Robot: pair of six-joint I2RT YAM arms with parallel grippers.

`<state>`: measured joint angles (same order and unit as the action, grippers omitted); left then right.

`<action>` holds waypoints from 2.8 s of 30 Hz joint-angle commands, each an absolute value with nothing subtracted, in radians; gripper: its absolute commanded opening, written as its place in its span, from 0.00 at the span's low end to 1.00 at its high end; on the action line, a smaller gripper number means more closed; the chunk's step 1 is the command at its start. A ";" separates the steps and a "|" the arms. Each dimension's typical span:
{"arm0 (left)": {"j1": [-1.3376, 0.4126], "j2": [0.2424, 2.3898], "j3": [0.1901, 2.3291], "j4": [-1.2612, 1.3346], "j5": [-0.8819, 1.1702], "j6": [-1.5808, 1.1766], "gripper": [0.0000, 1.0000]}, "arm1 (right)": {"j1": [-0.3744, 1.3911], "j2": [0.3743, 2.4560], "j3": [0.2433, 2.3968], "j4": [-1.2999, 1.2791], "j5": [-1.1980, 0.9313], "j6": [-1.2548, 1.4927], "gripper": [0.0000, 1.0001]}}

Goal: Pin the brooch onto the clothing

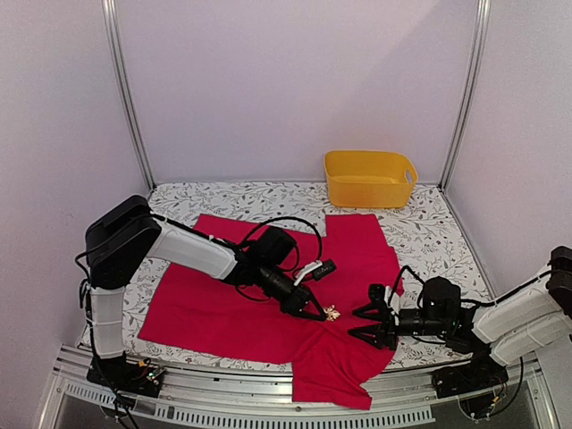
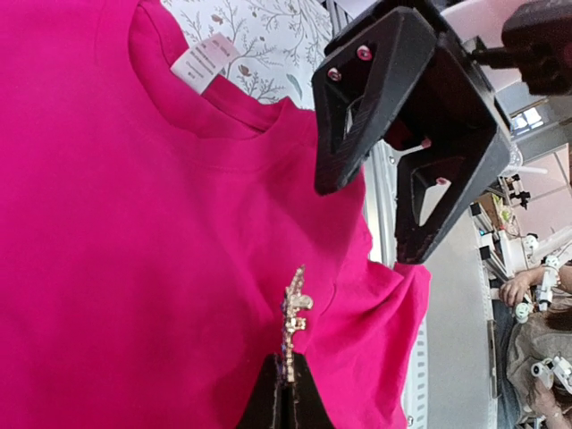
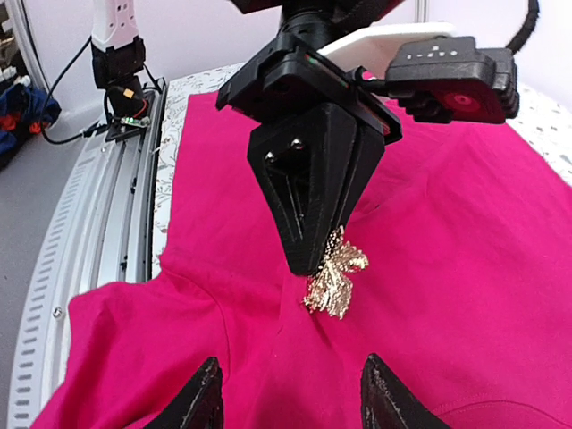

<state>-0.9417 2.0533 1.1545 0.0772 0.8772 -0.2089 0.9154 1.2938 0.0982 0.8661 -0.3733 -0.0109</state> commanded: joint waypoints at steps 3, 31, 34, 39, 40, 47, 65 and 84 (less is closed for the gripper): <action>-0.925 2.019 1.186 0.026 0.912 -0.179 0.00 | 0.969 1.348 0.081 0.964 -0.266 -0.238 0.68; -0.925 2.026 1.195 0.023 0.961 -0.168 0.00 | 1.055 1.750 0.182 1.262 -0.084 -0.385 0.66; -0.925 2.027 1.194 0.025 0.963 -0.169 0.00 | 1.057 1.773 0.187 1.306 -0.069 -0.376 0.65; -0.926 2.030 1.189 0.024 0.974 -0.163 0.00 | 1.057 1.791 0.191 1.341 -0.073 -0.395 0.60; -0.925 2.030 1.189 0.024 0.975 -0.162 0.00 | 1.057 1.794 0.190 1.343 -0.075 -0.403 0.59; -0.927 2.033 1.188 0.037 0.967 -0.155 0.00 | 1.057 1.788 0.196 1.349 -0.212 -0.377 0.60; -0.952 1.994 1.153 0.038 0.917 -0.067 0.00 | 1.009 1.788 0.225 1.363 -0.314 -0.289 0.42; -0.978 1.955 1.091 0.074 0.885 -0.002 0.00 | 0.946 1.791 0.251 1.361 -0.426 -0.171 0.34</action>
